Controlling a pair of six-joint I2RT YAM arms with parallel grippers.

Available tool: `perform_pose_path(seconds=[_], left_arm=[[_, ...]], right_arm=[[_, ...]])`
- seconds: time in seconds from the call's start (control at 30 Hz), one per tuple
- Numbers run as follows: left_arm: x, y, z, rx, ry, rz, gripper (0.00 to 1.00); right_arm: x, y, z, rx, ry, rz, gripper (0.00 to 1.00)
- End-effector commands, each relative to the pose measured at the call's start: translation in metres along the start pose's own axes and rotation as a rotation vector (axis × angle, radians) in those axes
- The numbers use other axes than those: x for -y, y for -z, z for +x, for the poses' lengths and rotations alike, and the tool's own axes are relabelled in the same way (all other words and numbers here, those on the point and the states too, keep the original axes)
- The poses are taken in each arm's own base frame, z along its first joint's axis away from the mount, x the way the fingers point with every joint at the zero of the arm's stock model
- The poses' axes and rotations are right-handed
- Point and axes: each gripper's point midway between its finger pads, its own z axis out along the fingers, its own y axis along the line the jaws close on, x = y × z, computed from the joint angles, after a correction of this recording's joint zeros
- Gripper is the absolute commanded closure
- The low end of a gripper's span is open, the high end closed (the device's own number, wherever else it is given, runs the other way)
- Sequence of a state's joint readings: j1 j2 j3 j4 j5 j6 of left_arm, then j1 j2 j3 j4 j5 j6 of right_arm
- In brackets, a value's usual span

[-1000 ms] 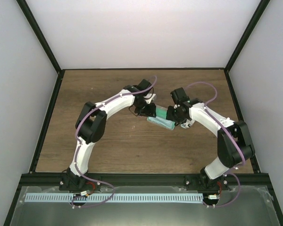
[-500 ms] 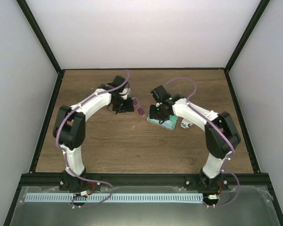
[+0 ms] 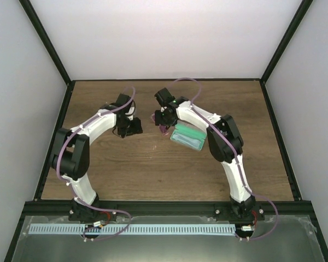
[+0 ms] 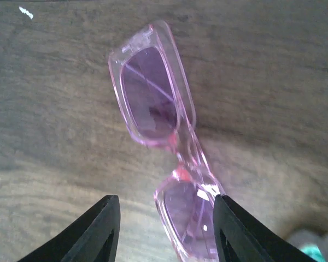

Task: Organize the sunglasses
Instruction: Pick up the sunglasses from the center of the board.

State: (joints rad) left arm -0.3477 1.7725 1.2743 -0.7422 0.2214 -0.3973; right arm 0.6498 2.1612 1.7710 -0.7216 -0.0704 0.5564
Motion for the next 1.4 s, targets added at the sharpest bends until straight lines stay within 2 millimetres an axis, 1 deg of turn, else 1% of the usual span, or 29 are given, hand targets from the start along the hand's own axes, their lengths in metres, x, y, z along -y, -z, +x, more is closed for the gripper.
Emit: perform_pose_path(seconds=[0.0,0.13,0.2,0.27,0.33,0.43,0.63,0.7,0.77,0.87,0.97,1.13,1.23,1.3,1.33,1.37], left_arm=[[-0.002,0.009,-0.006,0.041,-0.003,0.017,0.45],[-0.006,0.008,-0.007,0.035,-0.008,0.020,0.45],[-0.008,0.007,-0.007,0.030,-0.008,0.021,0.45],[-0.011,0.007,-0.007,0.028,-0.009,0.022,0.45],[-0.015,0.007,-0.006,0.027,-0.009,0.021,0.45],[-0.020,0.006,-0.006,0.022,-0.003,0.024,0.45],[-0.024,0.002,-0.006,0.016,0.006,0.039,0.45],[-0.024,0.001,-0.005,0.015,0.008,0.043,0.45],[-0.024,-0.001,-0.004,0.013,0.008,0.044,0.45],[-0.024,-0.002,-0.003,0.010,0.008,0.049,0.45],[-0.024,-0.004,-0.004,0.010,0.007,0.054,0.45],[-0.019,-0.005,-0.003,0.006,0.003,0.085,0.45],[-0.009,-0.004,-0.003,0.010,-0.004,0.140,0.45],[0.000,0.002,-0.006,0.033,-0.002,0.193,0.44],[0.005,0.009,-0.010,0.066,0.003,0.220,0.41],[0.011,0.018,-0.014,0.102,0.011,0.255,0.36]], right_arm=[[0.000,-0.015,-0.011,0.002,0.071,0.052,0.52],[0.004,-0.034,-0.016,-0.003,0.100,0.079,0.52],[0.005,-0.041,-0.018,-0.008,0.109,0.089,0.55],[0.005,-0.046,-0.019,-0.012,0.115,0.096,0.60],[0.005,-0.048,-0.019,-0.014,0.118,0.100,0.64],[0.008,-0.049,-0.020,-0.010,0.127,0.115,0.64],[0.011,-0.046,-0.021,-0.005,0.142,0.135,0.79],[0.009,-0.041,-0.023,0.009,0.146,0.131,0.85],[0.005,-0.034,-0.028,0.029,0.155,0.125,0.88],[-0.001,-0.026,-0.030,0.043,0.162,0.118,0.91],[-0.004,-0.016,-0.030,0.050,0.155,0.113,0.93],[-0.011,0.012,-0.028,0.080,0.132,0.082,0.93],[-0.015,0.034,-0.022,0.106,0.108,0.038,0.93],[-0.019,0.050,-0.018,0.135,0.077,-0.007,0.94],[-0.020,0.057,-0.018,0.156,0.049,-0.028,0.94],[-0.022,0.065,-0.017,0.173,0.030,-0.052,0.94]])
